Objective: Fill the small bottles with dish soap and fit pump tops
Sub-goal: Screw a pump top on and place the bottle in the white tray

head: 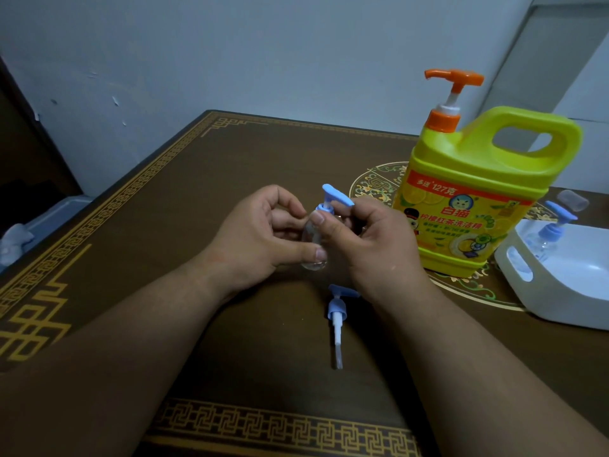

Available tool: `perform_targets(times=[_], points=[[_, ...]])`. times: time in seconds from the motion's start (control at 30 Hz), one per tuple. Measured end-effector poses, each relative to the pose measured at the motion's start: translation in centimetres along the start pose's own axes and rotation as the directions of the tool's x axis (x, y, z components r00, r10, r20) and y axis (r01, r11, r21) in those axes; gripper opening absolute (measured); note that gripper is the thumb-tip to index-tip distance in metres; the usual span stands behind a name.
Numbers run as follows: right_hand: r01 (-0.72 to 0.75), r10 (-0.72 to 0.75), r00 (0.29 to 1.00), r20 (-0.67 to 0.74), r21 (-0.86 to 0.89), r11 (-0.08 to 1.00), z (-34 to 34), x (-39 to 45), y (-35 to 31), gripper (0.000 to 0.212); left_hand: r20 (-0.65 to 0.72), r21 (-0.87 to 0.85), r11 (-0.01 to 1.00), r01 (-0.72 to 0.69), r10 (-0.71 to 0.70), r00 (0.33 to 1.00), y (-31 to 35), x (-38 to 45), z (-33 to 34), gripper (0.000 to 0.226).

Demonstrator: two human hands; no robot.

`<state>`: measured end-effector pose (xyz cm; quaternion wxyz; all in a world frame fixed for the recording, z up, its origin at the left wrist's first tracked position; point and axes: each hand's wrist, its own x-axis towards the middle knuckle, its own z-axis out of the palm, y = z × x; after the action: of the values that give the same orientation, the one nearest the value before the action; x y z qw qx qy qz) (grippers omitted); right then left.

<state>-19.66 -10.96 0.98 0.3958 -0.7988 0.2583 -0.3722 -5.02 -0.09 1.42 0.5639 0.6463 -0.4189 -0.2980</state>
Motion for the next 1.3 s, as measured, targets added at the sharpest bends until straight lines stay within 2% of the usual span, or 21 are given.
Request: perform_targets(times=[0.2, 0.33, 0.43, 0.7, 0.97, 1.1, 1.3], points=[[-0.097, 0.096, 0.995, 0.018, 0.126, 0.987, 0.4, -0.1, 0.1, 0.016, -0.108, 0.177, 0.982, -0.062, 0.082, 0.991, -0.9, 0.4, 0.5, 0.064], [-0.127, 0.134, 0.990, -0.036, 0.153, 0.980, 0.7, -0.1, 0.6, 0.018, -0.135, 0.223, 0.970, -0.094, 0.126, 0.983, -1.3, 0.4, 1.3, 0.064], [-0.152, 0.163, 0.985, -0.053, 0.167, 0.974, 0.9, 0.1, 0.9, 0.018, -0.132, 0.220, 0.970, -0.100, 0.132, 0.983, -1.4, 0.5, 1.6, 0.065], [-0.105, 0.115, 0.987, -0.113, 0.091, 0.990, 0.5, 0.3, 0.8, 0.018, -0.022, 0.140, 0.985, -0.101, 0.105, 0.994, -1.6, 0.8, 1.6, 0.068], [-0.189, 0.209, 0.974, -0.092, 0.192, 0.963, -0.3, -0.3, -0.4, 0.014, -0.008, 0.039, 0.993, -0.112, 0.112, 0.994, -1.3, 0.4, 1.7, 0.047], [-0.161, 0.171, 0.979, -0.110, 0.099, 0.982, -1.8, -1.2, -1.6, 0.015, -0.021, 0.025, 0.990, -0.139, 0.139, 0.990, -0.2, -0.4, 2.8, 0.045], [-0.147, 0.144, 0.982, -0.122, -0.015, 0.989, -6.8, -3.3, -2.8, 0.022, -0.010, 0.112, 0.972, -0.209, 0.211, 0.977, 2.7, -2.1, 6.5, 0.040]])
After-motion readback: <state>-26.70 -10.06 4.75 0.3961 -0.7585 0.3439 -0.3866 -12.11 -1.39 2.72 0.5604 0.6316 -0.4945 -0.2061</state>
